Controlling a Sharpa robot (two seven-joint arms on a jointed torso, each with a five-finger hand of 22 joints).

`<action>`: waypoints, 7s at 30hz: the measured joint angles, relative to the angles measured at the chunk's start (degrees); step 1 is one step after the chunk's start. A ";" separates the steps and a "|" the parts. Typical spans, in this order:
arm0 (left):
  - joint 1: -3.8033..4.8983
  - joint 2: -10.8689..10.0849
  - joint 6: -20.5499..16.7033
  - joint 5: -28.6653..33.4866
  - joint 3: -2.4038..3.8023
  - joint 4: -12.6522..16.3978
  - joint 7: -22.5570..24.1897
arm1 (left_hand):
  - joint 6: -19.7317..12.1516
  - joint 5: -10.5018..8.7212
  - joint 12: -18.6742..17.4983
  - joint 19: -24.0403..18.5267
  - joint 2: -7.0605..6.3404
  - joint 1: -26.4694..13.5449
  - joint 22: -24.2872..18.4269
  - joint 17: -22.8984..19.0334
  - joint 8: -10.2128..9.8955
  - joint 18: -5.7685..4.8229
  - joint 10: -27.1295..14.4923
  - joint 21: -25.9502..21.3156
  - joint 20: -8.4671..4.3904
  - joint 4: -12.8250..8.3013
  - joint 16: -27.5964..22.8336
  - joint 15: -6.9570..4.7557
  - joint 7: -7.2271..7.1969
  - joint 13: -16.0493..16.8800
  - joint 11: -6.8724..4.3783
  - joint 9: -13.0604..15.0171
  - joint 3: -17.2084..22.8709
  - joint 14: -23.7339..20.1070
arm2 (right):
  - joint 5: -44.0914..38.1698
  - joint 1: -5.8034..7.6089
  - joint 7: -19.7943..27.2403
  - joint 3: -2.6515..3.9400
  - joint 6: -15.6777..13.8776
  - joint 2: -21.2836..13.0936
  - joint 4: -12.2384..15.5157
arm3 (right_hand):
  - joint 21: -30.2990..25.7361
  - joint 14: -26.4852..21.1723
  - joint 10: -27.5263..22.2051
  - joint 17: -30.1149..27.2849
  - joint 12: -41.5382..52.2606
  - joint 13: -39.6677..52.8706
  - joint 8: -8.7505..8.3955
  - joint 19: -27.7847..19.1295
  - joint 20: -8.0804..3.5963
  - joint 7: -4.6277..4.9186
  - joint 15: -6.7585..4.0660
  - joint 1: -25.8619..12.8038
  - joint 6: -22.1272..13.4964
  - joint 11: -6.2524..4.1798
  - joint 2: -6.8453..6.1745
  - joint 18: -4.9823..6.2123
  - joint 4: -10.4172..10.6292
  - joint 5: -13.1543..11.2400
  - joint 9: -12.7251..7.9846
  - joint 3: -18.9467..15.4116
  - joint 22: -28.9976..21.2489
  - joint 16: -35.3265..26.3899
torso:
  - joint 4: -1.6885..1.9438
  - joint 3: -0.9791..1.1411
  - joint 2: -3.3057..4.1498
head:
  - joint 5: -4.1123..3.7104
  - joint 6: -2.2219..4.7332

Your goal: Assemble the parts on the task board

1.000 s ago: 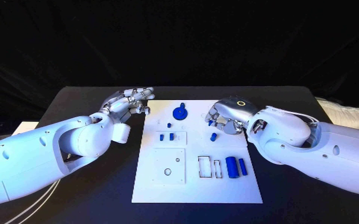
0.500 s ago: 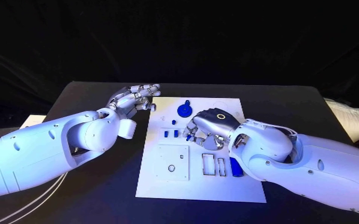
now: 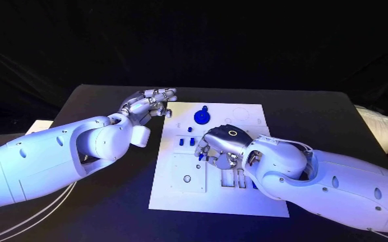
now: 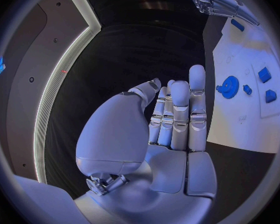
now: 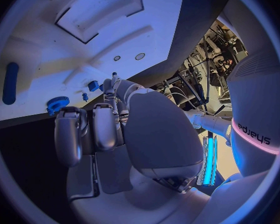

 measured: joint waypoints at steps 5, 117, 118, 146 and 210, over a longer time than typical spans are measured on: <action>0.00 -0.01 0.01 0.00 0.00 0.00 -0.06 | 0.00 0.00 0.00 0.00 0.00 0.00 0.00 0.00 0.00 0.00 -0.12 0.00 0.00 0.00 0.00 0.00 0.00 0.00 -0.13 0.00 0.00 0.00 | 0.00 -0.23 0.23 -0.12 0.90 0.43 -0.44 | 0.00 0.20 0.14 0.00 0.00 -0.02 -0.04 0.00 0.00 0.00 0.20 -0.33 0.00 -0.04 -0.07 0.00 0.00 0.14 0.08 0.00 0.00 0.00 | -0.01 0.03 0.01 | 0.18 -0.18; -0.06 -0.31 1.02 0.00 -0.15 -0.23 -1.49 | -0.21 -0.01 0.23 0.00 0.00 0.00 -0.09 -0.06 0.00 0.00 -0.40 -0.21 0.00 -0.15 0.00 0.00 0.20 0.03 0.00 0.02 -0.15 0.00 | -2.25 3.29 -5.59 0.72 5.52 -10.38 -0.10 | -3.56 0.22 -7.53 -4.22 3.05 -0.65 0.91 -2.86 1.01 -0.16 1.20 -5.00 -4.38 0.47 -1.38 0.91 0.59 1.73 -3.78 -7.07 -0.01 -3.12 | -0.03 0.09 0.03 | -1.16 0.42; -0.06 -0.31 1.02 0.00 -0.15 -0.23 -1.49 | -0.21 -0.01 0.23 0.00 0.00 0.00 -0.09 -0.06 0.00 0.00 -0.40 -0.21 0.00 -0.15 0.00 0.00 0.20 0.03 0.00 0.02 -0.15 0.00 | -2.29 3.28 -5.60 0.71 5.62 -10.33 -0.13 | -3.56 0.17 -7.10 -4.18 3.05 -0.66 0.91 -2.86 1.01 -0.19 1.16 -4.95 -3.99 0.48 -1.33 0.90 0.62 1.73 -3.75 -6.80 -0.01 -3.11 | -0.03 0.09 0.03 | -1.17 0.42; -0.21 -0.21 1.06 0.00 -0.16 -0.49 -1.55 | -0.21 -0.01 0.23 0.00 0.30 0.30 -0.17 -0.06 0.00 0.00 -0.40 -0.21 0.00 -0.15 0.21 0.00 0.20 0.07 0.00 0.02 -0.15 0.00 | -1.87 3.62 -5.74 1.68 2.15 -12.03 4.90 | -2.22 0.22 -2.43 -2.49 2.81 -0.55 1.77 -1.71 0.72 -0.30 0.81 -3.96 -0.12 -0.14 0.27 0.91 0.16 -0.61 -2.57 -3.96 0.03 -1.78 | -0.05 0.08 -0.05 | -1.09 0.07; -0.45 0.33 1.34 0.00 -0.17 -0.60 -1.66 | -0.21 -0.01 0.23 0.00 0.30 0.30 -0.15 -0.02 0.00 0.00 -0.40 -0.21 0.00 -0.15 0.21 0.01 0.20 0.03 0.00 0.02 -0.15 0.00 | -1.77 -3.97 -2.02 0.27 2.72 3.80 1.70 | -2.23 0.22 -2.15 -2.84 1.77 -0.60 1.03 -1.52 0.93 0.67 0.81 -3.12 -0.30 0.59 0.32 0.91 -0.95 0.14 -2.25 -2.89 -0.01 -1.78 | -0.07 0.05 0.03 | 1.46 -1.67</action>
